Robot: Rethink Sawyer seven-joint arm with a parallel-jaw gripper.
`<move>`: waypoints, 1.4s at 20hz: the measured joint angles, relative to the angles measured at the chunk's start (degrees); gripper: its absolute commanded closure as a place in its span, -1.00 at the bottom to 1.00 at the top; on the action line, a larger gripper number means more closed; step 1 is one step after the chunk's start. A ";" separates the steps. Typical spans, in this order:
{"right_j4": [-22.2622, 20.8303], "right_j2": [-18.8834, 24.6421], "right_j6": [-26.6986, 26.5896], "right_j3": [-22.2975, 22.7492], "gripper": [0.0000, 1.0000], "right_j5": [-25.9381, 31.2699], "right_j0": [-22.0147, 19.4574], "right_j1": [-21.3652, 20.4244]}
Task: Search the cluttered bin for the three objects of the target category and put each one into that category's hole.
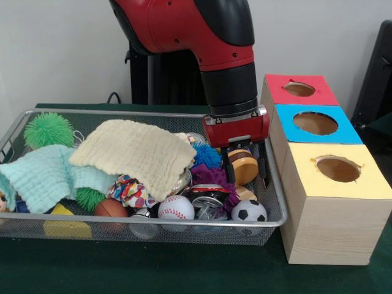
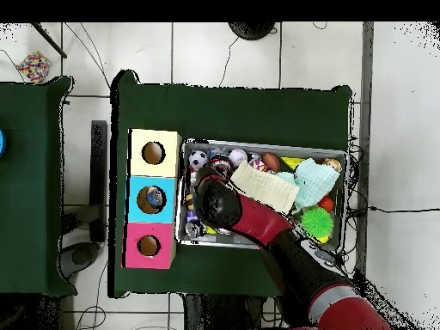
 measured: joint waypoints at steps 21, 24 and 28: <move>-5.36 -1.06 0.00 -0.72 -1.00 0.01 0.51 -0.97; -5.76 -1.46 0.00 -1.31 -1.00 0.01 0.84 -1.48; -6.29 -2.17 0.00 -1.96 -1.00 0.01 1.51 -2.72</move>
